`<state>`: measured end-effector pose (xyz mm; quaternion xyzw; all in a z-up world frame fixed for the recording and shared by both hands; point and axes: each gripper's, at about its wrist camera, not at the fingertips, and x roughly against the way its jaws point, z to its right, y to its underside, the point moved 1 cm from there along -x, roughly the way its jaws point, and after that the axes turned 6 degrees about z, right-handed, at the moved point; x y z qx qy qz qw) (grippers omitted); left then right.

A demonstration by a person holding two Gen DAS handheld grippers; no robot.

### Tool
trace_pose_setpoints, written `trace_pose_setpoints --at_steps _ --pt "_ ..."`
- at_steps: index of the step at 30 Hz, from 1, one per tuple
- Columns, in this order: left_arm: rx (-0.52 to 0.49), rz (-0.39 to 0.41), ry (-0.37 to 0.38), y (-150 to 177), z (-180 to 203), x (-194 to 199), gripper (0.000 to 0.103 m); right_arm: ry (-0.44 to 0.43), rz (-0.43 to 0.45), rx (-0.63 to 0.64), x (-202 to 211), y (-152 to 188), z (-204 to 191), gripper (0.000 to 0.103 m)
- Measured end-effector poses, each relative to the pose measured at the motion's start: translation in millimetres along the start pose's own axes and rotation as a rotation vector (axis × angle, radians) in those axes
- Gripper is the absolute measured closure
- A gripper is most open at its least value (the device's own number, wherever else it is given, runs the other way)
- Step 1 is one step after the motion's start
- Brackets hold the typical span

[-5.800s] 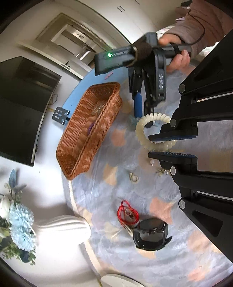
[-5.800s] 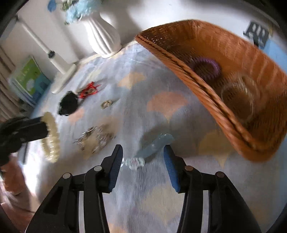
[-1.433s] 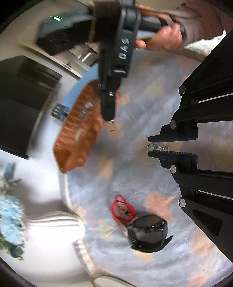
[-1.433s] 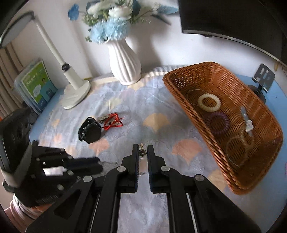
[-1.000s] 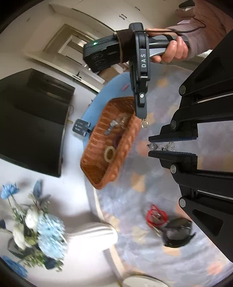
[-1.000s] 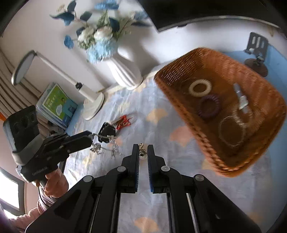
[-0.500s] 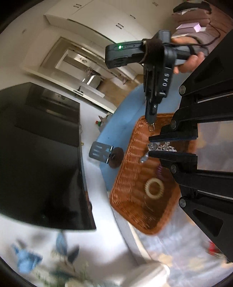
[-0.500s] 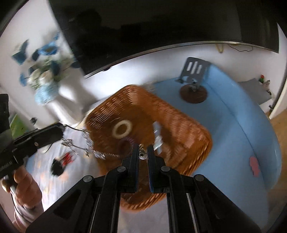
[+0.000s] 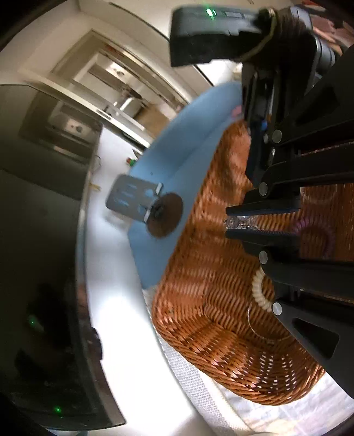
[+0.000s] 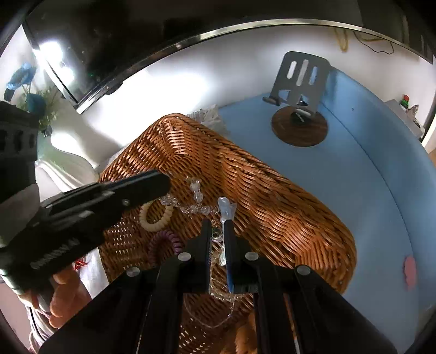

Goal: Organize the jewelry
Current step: 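Carry both items into the wicker basket and open both grippers, then move both open grippers back over the black watch and red cord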

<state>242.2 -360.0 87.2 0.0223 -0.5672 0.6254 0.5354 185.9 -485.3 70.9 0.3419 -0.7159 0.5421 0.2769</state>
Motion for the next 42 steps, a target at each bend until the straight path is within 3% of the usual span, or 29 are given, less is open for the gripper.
trace_pose_setpoints --at_steps 1,3,6,12,17,21,27,31,36,42 --pt "0.004 -0.008 -0.006 1 -2 -1 0.091 -0.012 0.005 -0.001 1 0 -2 0.092" --pt "0.013 -0.011 -0.007 3 -5 3 0.075 -0.028 0.017 -0.007 3 0 -5 0.091" --pt "0.005 0.026 -0.017 5 -4 23 0.059 -0.021 0.035 -0.003 12 2 -10 0.091" --pt "-0.026 0.091 -0.02 12 3 84 0.058 -0.05 0.058 -0.008 42 8 -26 0.088" --pt "-0.056 0.145 -0.055 28 0 155 0.057 -0.062 0.076 0.036 70 20 -56 0.073" --pt "-0.057 0.202 -0.096 48 -13 220 0.044 -0.101 0.093 0.072 87 33 -91 0.07" --pt "-0.013 0.285 -0.185 93 -49 302 0.038 -0.161 0.058 0.142 83 62 -148 0.068" --pt "0.035 0.28 -0.225 122 -78 322 0.038 -0.174 0.027 0.196 73 80 -180 0.068" --pt "0.073 0.235 -0.236 159 -109 317 0.038 -0.166 -0.018 0.261 53 92 -210 0.068" --pt "-0.059 0.106 -0.265 194 -113 282 0.038 -0.165 -0.073 0.278 18 99 -231 0.068"
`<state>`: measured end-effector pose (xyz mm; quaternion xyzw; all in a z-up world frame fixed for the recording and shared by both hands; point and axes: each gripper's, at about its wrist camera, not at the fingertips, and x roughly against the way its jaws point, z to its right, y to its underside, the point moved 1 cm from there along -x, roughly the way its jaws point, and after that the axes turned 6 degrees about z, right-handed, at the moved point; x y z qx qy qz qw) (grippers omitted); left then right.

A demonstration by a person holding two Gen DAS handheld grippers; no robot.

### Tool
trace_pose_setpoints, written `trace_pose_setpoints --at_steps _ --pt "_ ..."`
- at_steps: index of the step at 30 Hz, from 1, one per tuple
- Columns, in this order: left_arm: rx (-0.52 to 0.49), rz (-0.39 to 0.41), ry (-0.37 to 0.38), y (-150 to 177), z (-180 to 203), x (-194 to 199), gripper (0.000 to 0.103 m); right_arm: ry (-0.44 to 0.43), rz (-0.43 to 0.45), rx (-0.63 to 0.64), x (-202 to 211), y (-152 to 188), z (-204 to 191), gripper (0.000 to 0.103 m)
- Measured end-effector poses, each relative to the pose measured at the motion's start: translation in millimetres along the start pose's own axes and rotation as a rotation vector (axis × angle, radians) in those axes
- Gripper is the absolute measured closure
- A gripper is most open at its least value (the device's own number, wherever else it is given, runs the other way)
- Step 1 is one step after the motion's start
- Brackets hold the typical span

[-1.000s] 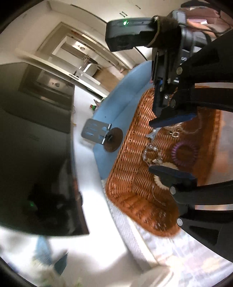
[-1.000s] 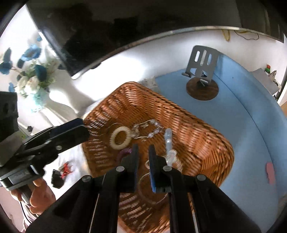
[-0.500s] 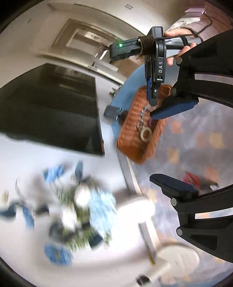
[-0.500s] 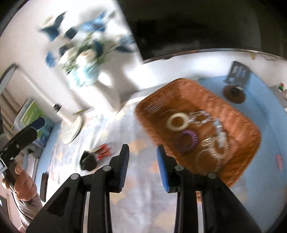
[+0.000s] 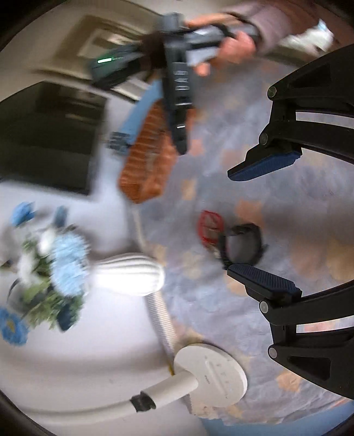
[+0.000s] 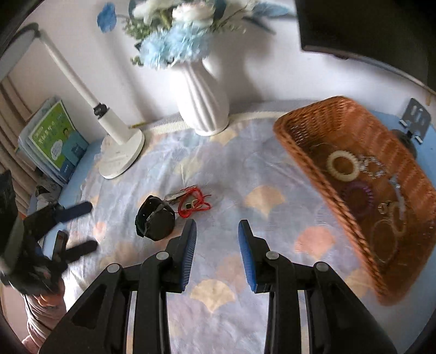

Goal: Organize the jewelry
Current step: 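Move both open grippers back over the black watch and red cord, then grasp the black watch with the left gripper while the right gripper grasps the red cord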

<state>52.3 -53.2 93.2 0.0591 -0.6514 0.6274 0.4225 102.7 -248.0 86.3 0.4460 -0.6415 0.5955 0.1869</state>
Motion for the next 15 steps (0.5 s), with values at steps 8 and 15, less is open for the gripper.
trace_pose_setpoints --at_steps 8,15 --pt "-0.161 -0.101 0.03 19 12 -39 0.038 -0.035 -0.041 -0.028 -52 -6 -5 0.068" --pt "-0.146 -0.145 0.092 19 3 -64 0.038 -0.057 -0.068 -0.015 -96 -13 -4 0.068"
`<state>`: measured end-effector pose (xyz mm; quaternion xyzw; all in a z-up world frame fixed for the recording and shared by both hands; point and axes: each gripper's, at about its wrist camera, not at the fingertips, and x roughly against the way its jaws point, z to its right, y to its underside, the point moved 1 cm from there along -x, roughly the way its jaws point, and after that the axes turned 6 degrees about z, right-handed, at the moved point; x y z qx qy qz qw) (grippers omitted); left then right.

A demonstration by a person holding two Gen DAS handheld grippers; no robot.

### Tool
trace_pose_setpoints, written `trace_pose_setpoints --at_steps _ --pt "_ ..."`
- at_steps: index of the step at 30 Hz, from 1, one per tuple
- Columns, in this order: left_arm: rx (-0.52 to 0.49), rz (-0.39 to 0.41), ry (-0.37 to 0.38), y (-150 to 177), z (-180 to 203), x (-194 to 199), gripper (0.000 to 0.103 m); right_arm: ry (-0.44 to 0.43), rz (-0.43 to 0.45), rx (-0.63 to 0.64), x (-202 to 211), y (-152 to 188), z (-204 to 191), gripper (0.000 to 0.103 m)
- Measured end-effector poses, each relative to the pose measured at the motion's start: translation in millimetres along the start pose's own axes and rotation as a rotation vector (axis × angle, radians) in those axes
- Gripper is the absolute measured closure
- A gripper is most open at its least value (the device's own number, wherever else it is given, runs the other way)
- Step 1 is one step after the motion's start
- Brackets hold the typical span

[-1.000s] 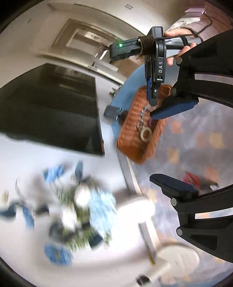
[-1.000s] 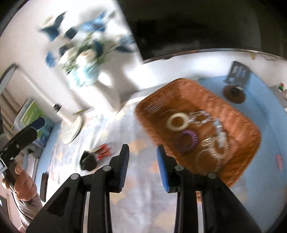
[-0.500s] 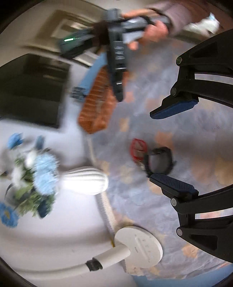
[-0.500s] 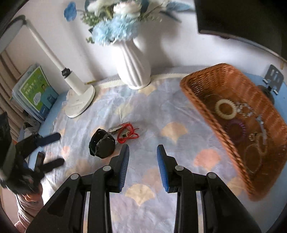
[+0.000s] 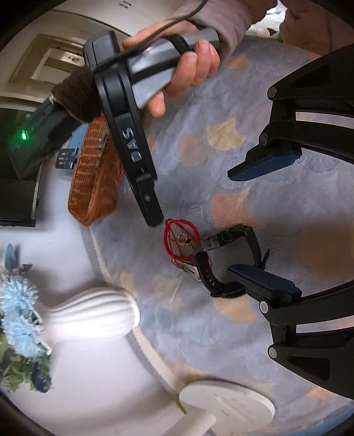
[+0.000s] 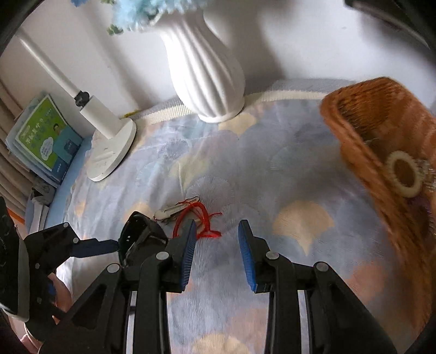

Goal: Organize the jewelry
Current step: 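Grasp the black watch with the left gripper while the right gripper grasps the red cord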

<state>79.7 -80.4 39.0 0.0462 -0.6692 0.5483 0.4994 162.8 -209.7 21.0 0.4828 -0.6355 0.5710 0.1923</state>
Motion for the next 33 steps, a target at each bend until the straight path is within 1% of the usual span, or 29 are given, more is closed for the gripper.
trace_pose_setpoints --at_steps 2,4,6,8,11,13,14,15,16,18,22,26,29,33 --pt "0.012 0.0 0.007 1 -2 -4 0.038 -0.01 -0.009 0.0 -9 0 0 0.068" --pt "0.024 -0.003 0.009 2 -4 -8 0.043 -0.011 -0.016 0.01 -18 1 -2 0.068" --pt "0.028 -0.013 0.008 2 -4 -11 0.05 -0.014 -0.019 0.018 -24 1 -3 0.068" --pt "0.03 -0.018 0.001 2 -5 -12 0.052 -0.027 -0.018 0.022 -28 2 -5 0.068" --pt "0.05 -0.017 0.0 1 -6 -13 0.059 -0.028 -0.005 0.029 -28 3 -7 0.068" --pt "0.064 -0.019 -0.009 1 -8 -15 0.063 -0.028 0.0 0.04 -28 3 -9 0.07" --pt "0.069 -0.021 -0.013 1 -9 -15 0.067 -0.024 0.001 0.047 -28 4 -10 0.078" --pt "0.077 -0.03 -0.019 2 -10 -17 0.071 -0.02 -0.001 0.056 -28 5 -11 0.088" --pt "0.084 -0.039 -0.023 2 -11 -20 0.074 -0.02 -0.005 0.063 -28 6 -11 0.093" --pt "0.095 -0.044 -0.019 4 -11 -23 0.081 -0.019 -0.008 0.067 -27 9 -11 0.096" --pt "0.082 -0.042 -0.055 4 -4 -22 0.085 -0.026 0.016 0.074 -13 12 -11 0.097" --pt "0.11 -0.022 -0.039 5 -5 -15 0.089 -0.054 0.056 0.056 14 10 -9 0.097" --pt "0.143 0.001 -0.015 6 -4 -3 0.089 -0.07 0.082 0.045 37 10 -6 0.096" --pt "0.153 0.013 -0.016 7 0 8 0.089 -0.09 0.106 0.04 64 14 -4 0.096"
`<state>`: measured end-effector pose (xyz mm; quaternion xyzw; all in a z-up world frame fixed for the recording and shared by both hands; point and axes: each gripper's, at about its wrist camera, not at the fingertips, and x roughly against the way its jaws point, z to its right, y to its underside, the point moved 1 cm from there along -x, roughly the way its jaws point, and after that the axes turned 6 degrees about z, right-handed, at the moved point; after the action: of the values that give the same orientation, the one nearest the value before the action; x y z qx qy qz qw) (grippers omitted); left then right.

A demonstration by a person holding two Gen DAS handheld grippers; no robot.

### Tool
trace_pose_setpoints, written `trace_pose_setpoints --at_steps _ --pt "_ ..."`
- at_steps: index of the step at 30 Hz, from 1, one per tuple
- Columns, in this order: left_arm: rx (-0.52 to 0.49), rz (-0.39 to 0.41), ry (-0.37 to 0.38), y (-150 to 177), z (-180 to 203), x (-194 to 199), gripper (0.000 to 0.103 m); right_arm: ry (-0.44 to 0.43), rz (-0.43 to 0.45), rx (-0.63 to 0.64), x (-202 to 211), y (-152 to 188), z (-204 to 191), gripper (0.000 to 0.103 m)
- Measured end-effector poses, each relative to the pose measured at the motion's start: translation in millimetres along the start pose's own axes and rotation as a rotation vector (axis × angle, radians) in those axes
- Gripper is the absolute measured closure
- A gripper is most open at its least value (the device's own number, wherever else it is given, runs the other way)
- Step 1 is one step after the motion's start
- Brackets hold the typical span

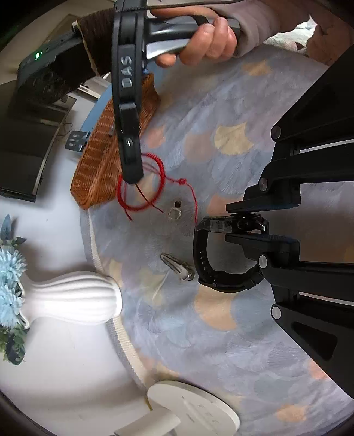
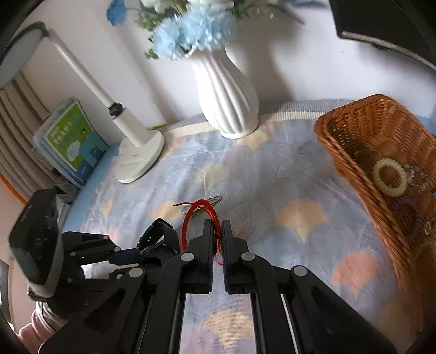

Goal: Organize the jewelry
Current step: 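Grasp the black watch with the left gripper while the right gripper grasps the red cord, then carry the watch and red cord into the wicker basket and open both grippers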

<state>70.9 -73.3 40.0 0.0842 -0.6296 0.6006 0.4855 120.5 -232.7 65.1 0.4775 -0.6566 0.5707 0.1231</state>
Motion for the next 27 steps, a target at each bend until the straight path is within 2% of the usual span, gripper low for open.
trace_pose_setpoints --at_steps 7,13,18,20,21,27 --pt "0.017 0.035 0.034 0 16 24 0.089 -0.028 0.042 -0.015 48 10 1 0.096" --pt "-0.03 0.1 0.055 -22 49 52 0.089 -0.04 0.125 -0.033 101 8 7 0.096" --pt "-0.095 0.15 0.079 -49 86 65 0.089 0.005 0.209 -0.051 148 0 27 0.096" --pt "-0.117 0.165 0.06 -62 101 64 0.089 0.041 0.235 -0.068 166 -3 42 0.096" --pt "-0.127 0.171 0.052 -70 109 61 0.089 0.061 0.246 -0.076 175 -3 51 0.096" --pt "-0.153 0.172 0.118 -117 149 29 0.089 0.215 0.278 -0.152 212 -6 114 0.096"
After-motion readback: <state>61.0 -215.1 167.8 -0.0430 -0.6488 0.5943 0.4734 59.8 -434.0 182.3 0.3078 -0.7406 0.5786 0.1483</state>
